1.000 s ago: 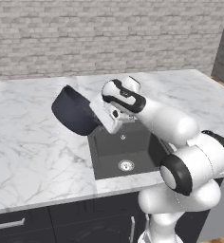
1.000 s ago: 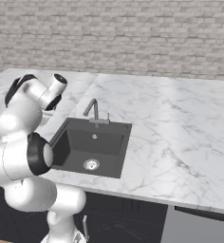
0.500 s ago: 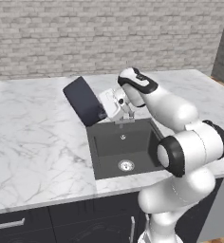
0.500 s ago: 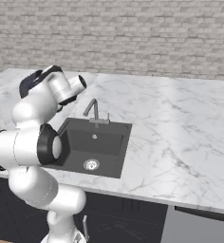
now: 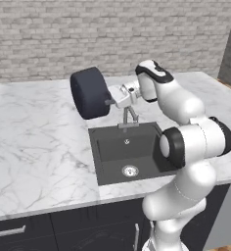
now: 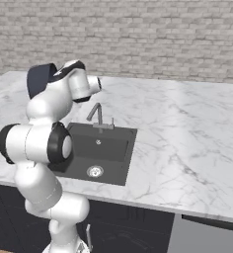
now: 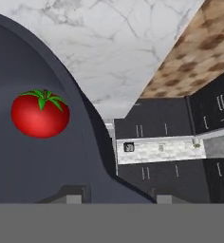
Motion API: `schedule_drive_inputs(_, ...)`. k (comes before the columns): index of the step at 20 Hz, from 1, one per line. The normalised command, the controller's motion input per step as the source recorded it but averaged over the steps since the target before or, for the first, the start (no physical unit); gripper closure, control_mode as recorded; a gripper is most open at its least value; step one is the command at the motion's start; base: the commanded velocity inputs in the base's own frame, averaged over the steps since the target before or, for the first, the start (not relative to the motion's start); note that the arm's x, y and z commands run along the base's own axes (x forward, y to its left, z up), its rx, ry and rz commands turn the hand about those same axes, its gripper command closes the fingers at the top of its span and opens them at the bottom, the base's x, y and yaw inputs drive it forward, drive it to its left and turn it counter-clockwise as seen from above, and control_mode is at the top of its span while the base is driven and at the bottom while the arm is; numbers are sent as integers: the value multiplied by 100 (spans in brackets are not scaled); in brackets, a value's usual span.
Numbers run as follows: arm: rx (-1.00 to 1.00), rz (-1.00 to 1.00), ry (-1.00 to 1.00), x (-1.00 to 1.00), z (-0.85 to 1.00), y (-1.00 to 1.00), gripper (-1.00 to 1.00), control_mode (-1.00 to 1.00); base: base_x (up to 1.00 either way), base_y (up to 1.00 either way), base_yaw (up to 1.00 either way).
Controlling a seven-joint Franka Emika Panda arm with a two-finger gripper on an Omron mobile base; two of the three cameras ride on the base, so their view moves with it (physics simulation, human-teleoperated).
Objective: Dump the tomato from the pot into the sink. Then turn on the water and wash the tomato. Then turn off the water and put the tomato back in the pot.
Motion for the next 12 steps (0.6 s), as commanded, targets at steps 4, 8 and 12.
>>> schedule_drive_inputs(4, 17, -5, 20, 1, 39, -14, 100, -100, 0, 0, 0)
schedule_drive_inputs(8, 12, -7, 19, 0, 23, -31, 100, -100, 0, 0, 0)
schedule_drive_inputs(12, 8, -6, 14, 0, 19, -35, 100, -100, 0, 0, 0)
